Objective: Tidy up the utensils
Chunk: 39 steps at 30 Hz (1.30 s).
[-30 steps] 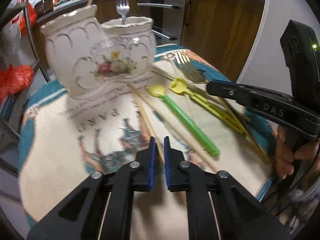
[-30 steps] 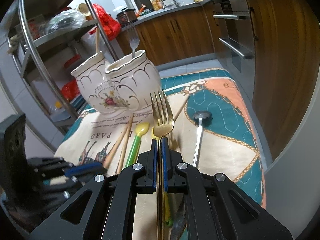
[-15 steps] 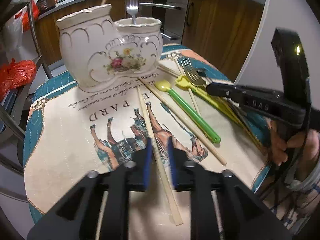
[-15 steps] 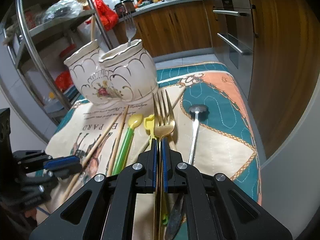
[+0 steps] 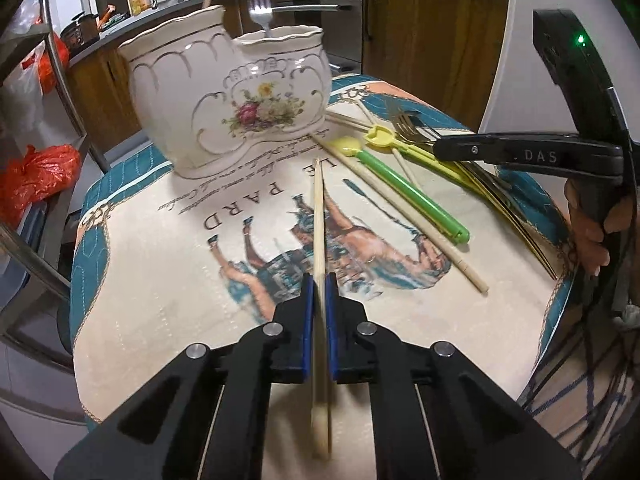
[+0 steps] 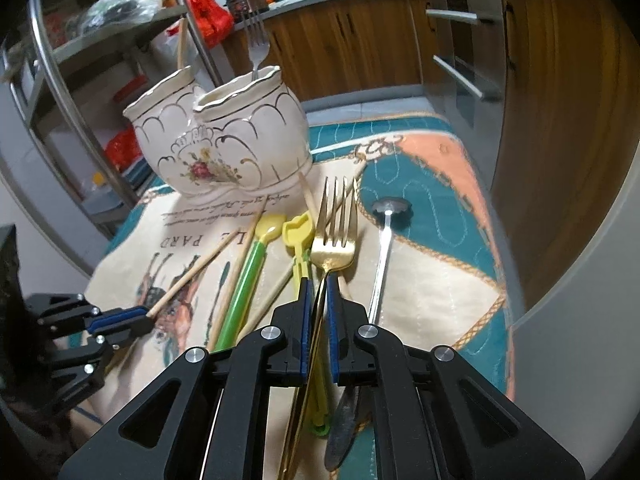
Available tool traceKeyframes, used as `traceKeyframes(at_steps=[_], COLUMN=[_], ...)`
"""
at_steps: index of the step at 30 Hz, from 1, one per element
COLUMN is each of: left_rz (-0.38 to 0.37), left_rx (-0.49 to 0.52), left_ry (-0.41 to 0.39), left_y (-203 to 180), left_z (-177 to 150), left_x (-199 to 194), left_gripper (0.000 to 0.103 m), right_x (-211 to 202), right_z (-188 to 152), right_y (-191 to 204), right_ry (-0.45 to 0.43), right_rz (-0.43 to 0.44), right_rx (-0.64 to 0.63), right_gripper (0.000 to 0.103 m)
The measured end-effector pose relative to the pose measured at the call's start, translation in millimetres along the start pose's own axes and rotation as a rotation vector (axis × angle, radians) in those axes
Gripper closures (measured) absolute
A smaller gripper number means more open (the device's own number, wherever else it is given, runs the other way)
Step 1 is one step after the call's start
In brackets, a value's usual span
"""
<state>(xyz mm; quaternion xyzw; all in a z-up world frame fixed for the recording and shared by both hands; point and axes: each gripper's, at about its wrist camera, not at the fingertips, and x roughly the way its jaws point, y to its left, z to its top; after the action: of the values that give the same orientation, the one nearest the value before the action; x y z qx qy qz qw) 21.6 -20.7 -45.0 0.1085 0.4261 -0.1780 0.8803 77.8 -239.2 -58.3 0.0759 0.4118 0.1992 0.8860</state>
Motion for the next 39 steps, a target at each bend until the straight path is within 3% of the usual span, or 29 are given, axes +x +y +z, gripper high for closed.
traceKeyframes(at_steps=[7, 10, 14, 29, 39], left_rz=[-0.025, -0.038, -0.047, -0.085, -0.092], left_rx=[-0.039, -0.05, -0.046, -0.092, -0.098], left_ry=[-0.019, -0.029, -0.043, -0.134, -0.141], left_y=[5.6, 7.8, 9.4, 24.6, 28.3], left_z=[-0.1, -0.1, -1.5, -3.2, -10.1], left_x=[-0.1, 0.3, -1.0, -25.9, -31.2], left_gripper=[0.096, 0.097, 0.097, 0.097, 0.097], right_x=[8.1, 6.8, 3.6, -51.4, -15.6], right_z=[0.6, 0.4, -0.3, -4.5, -29.5], right_y=[-5.1, -1.8, 5.6, 44.3, 52.2], right_ry=[0.028, 0.014, -0.001, -0.202, 0.019], right_rz=[0.055, 0.055, 0.038, 0.071, -0.009], right_rx=[0.07, 0.061, 0.027, -0.146, -0.176], right_gripper=[0.088, 0.095, 0.096, 0.097, 0.097])
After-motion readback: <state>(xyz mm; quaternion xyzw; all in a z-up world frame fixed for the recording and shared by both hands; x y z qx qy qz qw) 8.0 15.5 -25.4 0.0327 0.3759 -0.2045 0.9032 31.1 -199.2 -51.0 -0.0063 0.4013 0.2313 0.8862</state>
